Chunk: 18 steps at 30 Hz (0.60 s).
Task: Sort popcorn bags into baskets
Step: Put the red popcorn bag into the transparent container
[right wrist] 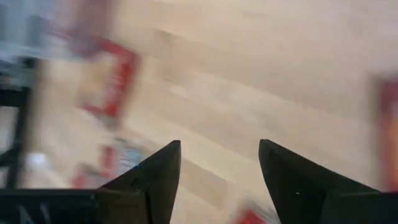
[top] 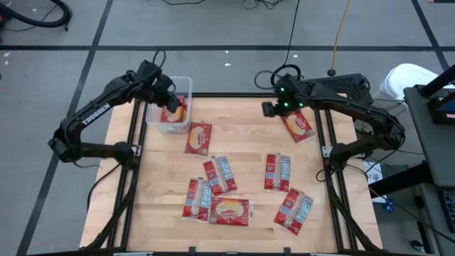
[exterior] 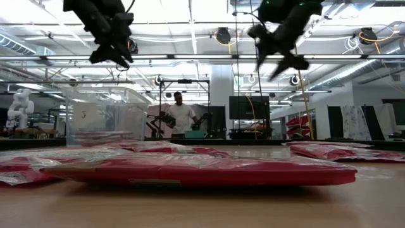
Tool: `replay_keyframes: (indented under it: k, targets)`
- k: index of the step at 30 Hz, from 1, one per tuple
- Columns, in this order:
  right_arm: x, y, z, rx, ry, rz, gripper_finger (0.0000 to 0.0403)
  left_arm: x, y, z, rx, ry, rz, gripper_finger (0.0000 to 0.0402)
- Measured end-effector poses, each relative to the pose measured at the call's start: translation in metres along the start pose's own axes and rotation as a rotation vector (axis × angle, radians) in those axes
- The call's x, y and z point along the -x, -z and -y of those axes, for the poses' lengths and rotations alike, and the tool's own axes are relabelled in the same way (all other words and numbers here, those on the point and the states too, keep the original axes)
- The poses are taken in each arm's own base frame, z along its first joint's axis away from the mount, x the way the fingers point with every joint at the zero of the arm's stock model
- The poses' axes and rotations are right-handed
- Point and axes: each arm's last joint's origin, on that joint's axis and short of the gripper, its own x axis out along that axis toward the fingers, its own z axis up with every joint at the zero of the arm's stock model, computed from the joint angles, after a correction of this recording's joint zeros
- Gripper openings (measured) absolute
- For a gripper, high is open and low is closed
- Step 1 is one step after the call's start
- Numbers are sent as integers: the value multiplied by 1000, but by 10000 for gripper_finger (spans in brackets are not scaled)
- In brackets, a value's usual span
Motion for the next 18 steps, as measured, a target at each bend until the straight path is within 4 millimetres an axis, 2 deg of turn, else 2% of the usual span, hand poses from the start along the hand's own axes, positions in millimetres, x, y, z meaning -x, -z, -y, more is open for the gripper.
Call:
replay_keyframes:
  k: [4,10,18]
  targets:
    - [2,0,22,-73,182,-37,210,-5,-5,17,-32,66,66,115]
    - [-6,-24,52,-56,273,-75,210,-6,-15,36,-89,119,202,115]
    - [-45,-56,91,132,358,-166,210,-8,-16,46,-71,108,241,115]
